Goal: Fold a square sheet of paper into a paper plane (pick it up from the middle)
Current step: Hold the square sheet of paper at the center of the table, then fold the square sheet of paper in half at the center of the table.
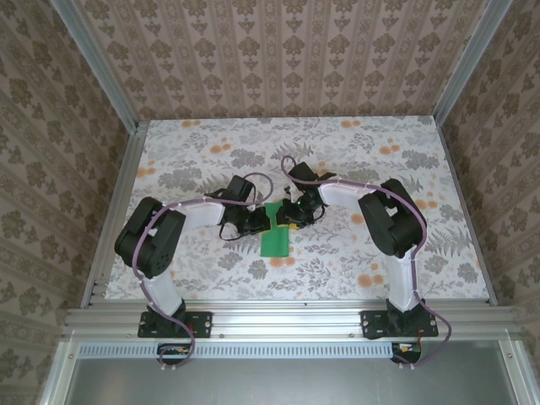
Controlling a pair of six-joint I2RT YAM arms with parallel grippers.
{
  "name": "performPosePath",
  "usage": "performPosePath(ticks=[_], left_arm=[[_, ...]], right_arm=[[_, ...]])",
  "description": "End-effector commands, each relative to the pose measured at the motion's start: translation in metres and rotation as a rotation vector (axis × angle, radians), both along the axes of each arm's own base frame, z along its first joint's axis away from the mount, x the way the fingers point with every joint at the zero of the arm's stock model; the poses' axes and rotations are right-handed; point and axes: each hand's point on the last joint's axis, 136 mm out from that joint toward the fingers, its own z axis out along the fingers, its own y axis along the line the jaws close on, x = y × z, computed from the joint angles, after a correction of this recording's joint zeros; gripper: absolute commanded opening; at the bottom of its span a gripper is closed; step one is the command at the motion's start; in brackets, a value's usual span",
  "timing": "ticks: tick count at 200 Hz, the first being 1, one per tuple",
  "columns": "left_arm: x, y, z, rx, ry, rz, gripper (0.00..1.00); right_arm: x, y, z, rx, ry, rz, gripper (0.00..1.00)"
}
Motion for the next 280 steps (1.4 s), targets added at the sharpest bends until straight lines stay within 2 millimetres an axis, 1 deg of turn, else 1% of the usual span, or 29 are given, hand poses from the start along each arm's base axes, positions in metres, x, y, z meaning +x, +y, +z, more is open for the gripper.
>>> performPosePath(ticks=[1, 52, 87, 107, 123, 133, 139, 160, 169, 182, 195, 216, 227, 239, 260, 280], left_arm=[[-0.002, 0.004, -0.004, 0.041, 0.010, -0.002, 0.08], [-0.008, 0.013, -0.018, 0.108, 0.036, 0.005, 0.06], [-0.010, 0.019, -0.025, 0.155, 0.042, 0.005, 0.05], [-0.012, 0.021, -0.029, 0.172, 0.049, 0.002, 0.05], [-0.014, 0.022, -0.032, 0.184, 0.056, -0.001, 0.04], [-0.016, 0.023, -0.034, 0.193, 0.059, -0.002, 0.04], [-0.016, 0.024, -0.036, 0.199, 0.062, -0.001, 0.04], [-0.017, 0.025, -0.037, 0.204, 0.061, 0.000, 0.04], [-0.017, 0.026, -0.037, 0.206, 0.061, 0.000, 0.04], [-0.017, 0.025, -0.037, 0.206, 0.060, 0.000, 0.04], [-0.017, 0.025, -0.036, 0.205, 0.057, -0.001, 0.03], [-0.016, 0.025, -0.036, 0.204, 0.054, 0.001, 0.03], [-0.016, 0.025, -0.035, 0.203, 0.054, 0.001, 0.03], [-0.016, 0.025, -0.036, 0.205, 0.056, 0.001, 0.03], [-0.016, 0.024, -0.036, 0.204, 0.056, -0.001, 0.03], [-0.015, 0.024, -0.035, 0.204, 0.056, 0.000, 0.03]], right_arm=[[-0.011, -0.033, -0.052, -0.192, 0.050, -0.015, 0.32], [-0.010, -0.031, -0.052, -0.185, 0.051, -0.016, 0.32], [-0.008, -0.026, -0.045, -0.161, 0.044, -0.020, 0.34], [-0.002, -0.020, -0.029, -0.126, 0.022, -0.027, 0.40], [0.004, -0.018, -0.011, -0.102, -0.015, -0.038, 0.47], [0.008, -0.022, 0.002, -0.097, -0.040, -0.055, 0.52], [0.009, -0.025, 0.008, -0.101, -0.055, -0.065, 0.53], [0.011, -0.037, 0.027, -0.107, -0.106, -0.101, 0.53], [0.012, -0.039, 0.035, -0.102, -0.133, -0.110, 0.51], [0.010, -0.037, 0.044, -0.071, -0.150, -0.115, 0.44], [0.007, -0.028, 0.052, -0.026, -0.155, -0.105, 0.35], [0.002, -0.012, 0.056, 0.025, -0.156, -0.080, 0.25], [-0.001, -0.004, 0.055, 0.049, -0.148, -0.064, 0.19], [-0.003, 0.004, 0.053, 0.070, -0.134, -0.052, 0.16], [-0.009, 0.014, 0.045, 0.081, -0.107, -0.028, 0.13], [-0.012, 0.018, 0.033, 0.078, -0.073, -0.018, 0.13]])
